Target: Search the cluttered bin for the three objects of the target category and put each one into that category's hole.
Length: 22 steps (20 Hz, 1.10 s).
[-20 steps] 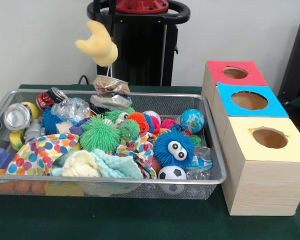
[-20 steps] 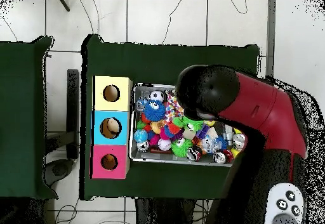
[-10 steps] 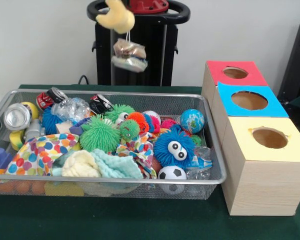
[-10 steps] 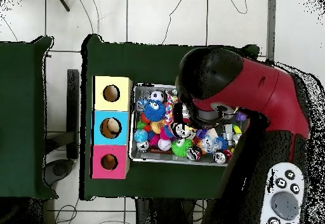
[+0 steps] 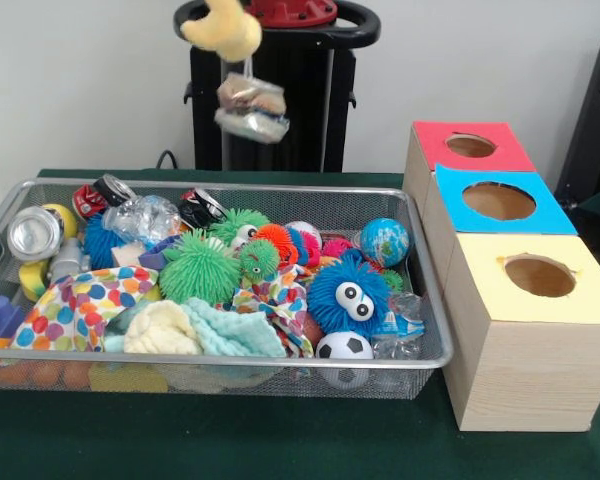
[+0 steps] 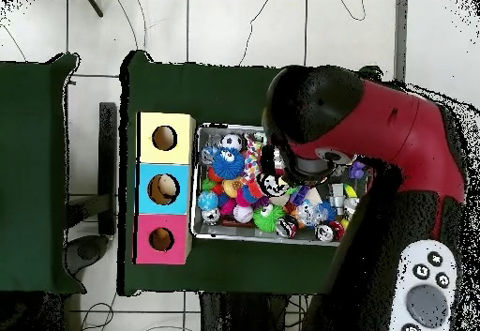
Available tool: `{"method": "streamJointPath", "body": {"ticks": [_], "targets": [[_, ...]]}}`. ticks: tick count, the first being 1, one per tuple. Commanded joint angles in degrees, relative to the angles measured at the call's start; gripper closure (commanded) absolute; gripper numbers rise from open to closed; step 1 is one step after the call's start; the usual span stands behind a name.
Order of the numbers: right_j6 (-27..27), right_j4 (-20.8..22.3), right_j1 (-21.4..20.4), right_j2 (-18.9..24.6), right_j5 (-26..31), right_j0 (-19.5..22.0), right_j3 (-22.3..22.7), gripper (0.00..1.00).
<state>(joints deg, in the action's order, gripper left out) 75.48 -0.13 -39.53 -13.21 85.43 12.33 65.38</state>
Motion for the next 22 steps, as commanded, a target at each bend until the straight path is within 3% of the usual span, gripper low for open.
{"method": "streamJointPath", "body": {"ticks": [1, 5, 13, 18, 22], "targets": [[3.67, -0.73, -0.25, 6.30, -14.45, 2.43, -0.41, 1.00], [4.72, -0.93, -0.75, 6.59, -20.86, 2.65, -0.10, 1.00], [5.48, -0.98, -0.68, 6.24, -21.43, 2.20, -0.81, 1.00], [4.69, -2.18, 0.45, 7.52, -13.92, 2.46, 0.39, 1.00], [3.38, -2.14, 2.00, 8.73, -6.17, 2.65, -1.38, 1.00]]}}
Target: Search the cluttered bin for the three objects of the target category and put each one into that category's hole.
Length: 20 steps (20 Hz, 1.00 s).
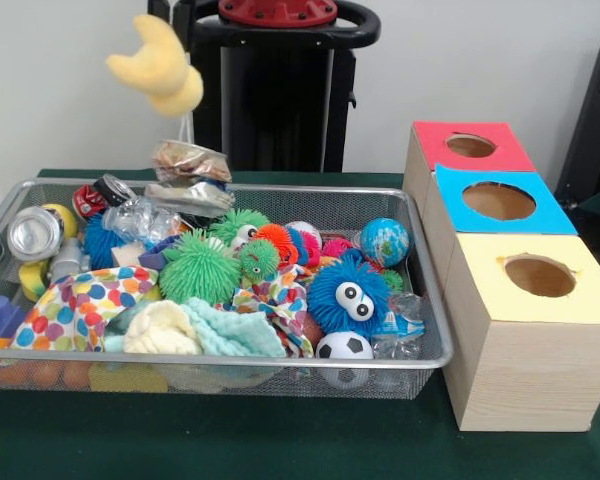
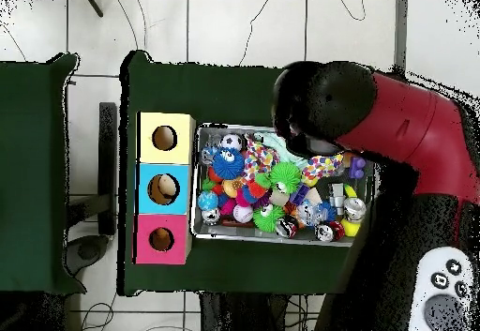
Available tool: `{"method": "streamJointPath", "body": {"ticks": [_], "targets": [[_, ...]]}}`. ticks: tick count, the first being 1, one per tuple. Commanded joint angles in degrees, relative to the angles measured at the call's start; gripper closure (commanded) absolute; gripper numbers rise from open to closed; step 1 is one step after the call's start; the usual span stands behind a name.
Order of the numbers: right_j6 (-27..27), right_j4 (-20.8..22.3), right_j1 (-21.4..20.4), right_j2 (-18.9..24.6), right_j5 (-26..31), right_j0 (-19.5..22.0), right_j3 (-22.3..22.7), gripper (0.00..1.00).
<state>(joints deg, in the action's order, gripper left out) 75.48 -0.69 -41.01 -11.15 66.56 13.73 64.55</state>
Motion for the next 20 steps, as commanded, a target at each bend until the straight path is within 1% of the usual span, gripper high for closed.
{"method": "streamJointPath", "body": {"ticks": [1, 5, 8, 11, 13, 15, 17, 20], "targets": [[3.21, -1.35, 3.79, 6.80, 13.55, 1.16, -0.95, 1.00], [2.46, -0.80, 4.18, 7.55, 15.62, 1.26, -1.65, 1.00], [1.49, -0.34, 4.57, 8.17, 18.81, 1.29, -2.26, 1.00], [1.85, -2.31, 4.51, 9.74, 19.45, 1.74, -2.03, 1.00], [2.04, -3.55, 4.26, 10.73, 18.13, 2.11, -1.53, 1.00], [2.61, -4.03, 3.95, 11.14, 14.89, 2.30, -1.36, 1.00], [3.75, -4.59, 3.66, 11.41, 9.90, 2.58, -1.41, 1.00], [4.63, -4.88, 2.99, 11.70, 4.96, 2.91, -1.75, 1.00]]}}
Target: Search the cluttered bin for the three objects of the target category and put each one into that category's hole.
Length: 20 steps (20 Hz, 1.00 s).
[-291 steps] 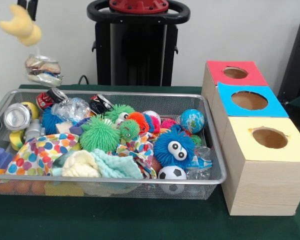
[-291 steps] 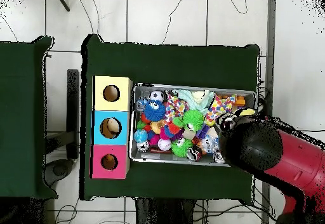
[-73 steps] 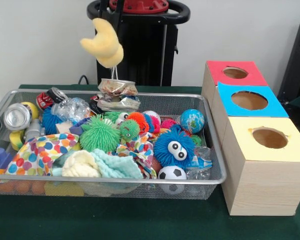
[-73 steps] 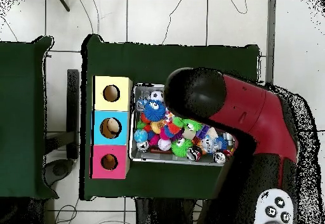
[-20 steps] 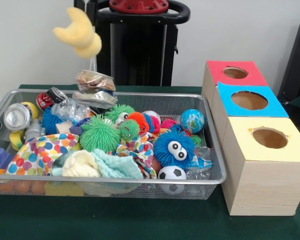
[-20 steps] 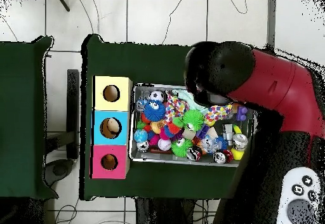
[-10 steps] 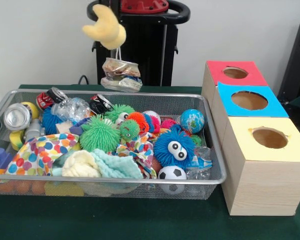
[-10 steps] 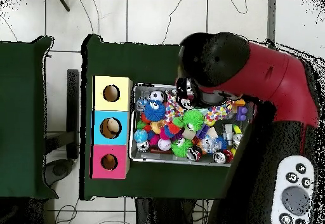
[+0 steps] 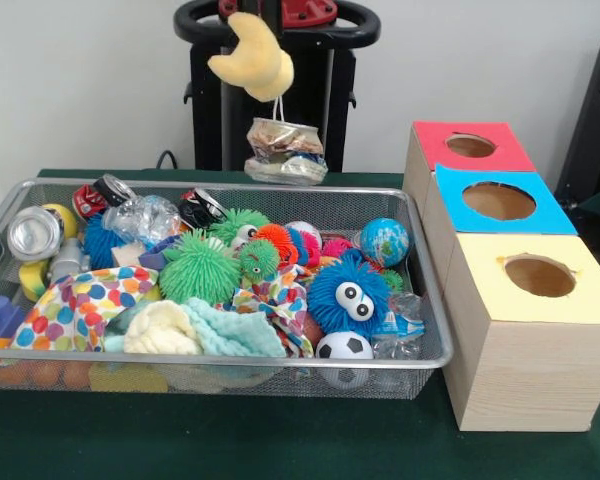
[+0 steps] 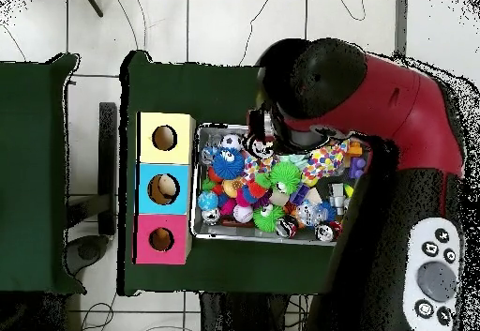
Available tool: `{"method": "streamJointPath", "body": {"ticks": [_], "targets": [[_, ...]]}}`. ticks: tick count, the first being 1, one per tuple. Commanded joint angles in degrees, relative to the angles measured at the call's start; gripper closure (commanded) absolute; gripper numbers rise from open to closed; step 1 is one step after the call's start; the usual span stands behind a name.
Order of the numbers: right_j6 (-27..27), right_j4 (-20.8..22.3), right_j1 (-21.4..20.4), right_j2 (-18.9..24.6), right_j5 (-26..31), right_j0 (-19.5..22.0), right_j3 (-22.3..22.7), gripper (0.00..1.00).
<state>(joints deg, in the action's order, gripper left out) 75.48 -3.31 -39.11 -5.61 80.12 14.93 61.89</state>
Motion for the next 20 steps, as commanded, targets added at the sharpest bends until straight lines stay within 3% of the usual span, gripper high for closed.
{"method": "streamJointPath", "body": {"ticks": [1, 5, 11, 20], "targets": [[4.63, -2.53, 0.24, 6.17, -10.50, 1.92, 1.93, 1.00], [4.75, -2.40, -1.25, 6.17, -16.98, 2.45, 3.33, 1.00], [3.04, -1.48, -2.93, 5.34, -18.79, 3.00, 5.25, 1.00], [1.30, 3.88, -1.18, 2.65, -14.40, 2.20, 2.59, 1.00]]}}
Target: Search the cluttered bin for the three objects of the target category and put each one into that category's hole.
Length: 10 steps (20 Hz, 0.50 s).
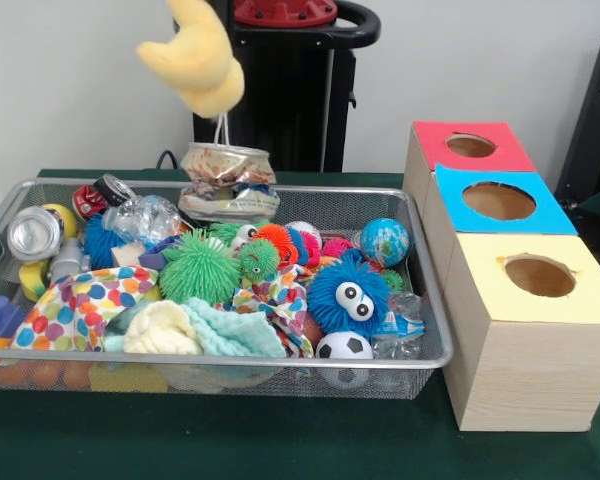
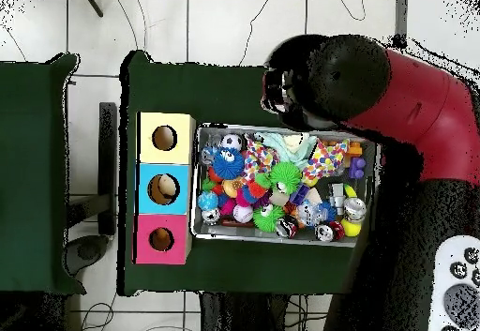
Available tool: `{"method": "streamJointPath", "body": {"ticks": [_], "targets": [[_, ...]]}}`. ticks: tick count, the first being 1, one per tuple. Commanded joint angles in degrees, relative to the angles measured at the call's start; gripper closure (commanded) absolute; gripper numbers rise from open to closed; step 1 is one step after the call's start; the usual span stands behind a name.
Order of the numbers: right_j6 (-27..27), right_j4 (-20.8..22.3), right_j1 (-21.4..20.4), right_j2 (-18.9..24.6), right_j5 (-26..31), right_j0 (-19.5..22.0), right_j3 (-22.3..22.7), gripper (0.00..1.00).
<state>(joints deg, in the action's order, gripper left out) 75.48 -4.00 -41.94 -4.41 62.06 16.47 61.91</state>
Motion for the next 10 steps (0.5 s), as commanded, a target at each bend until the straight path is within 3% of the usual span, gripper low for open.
{"method": "streamJointPath", "body": {"ticks": [1, 10], "targets": [[1.20, 5.17, 1.73, 1.16, 4.13, 0.48, 2.38, 1.00], [-0.68, 8.30, 2.96, 1.81, 12.77, 0.14, 2.32, 1.00]]}}
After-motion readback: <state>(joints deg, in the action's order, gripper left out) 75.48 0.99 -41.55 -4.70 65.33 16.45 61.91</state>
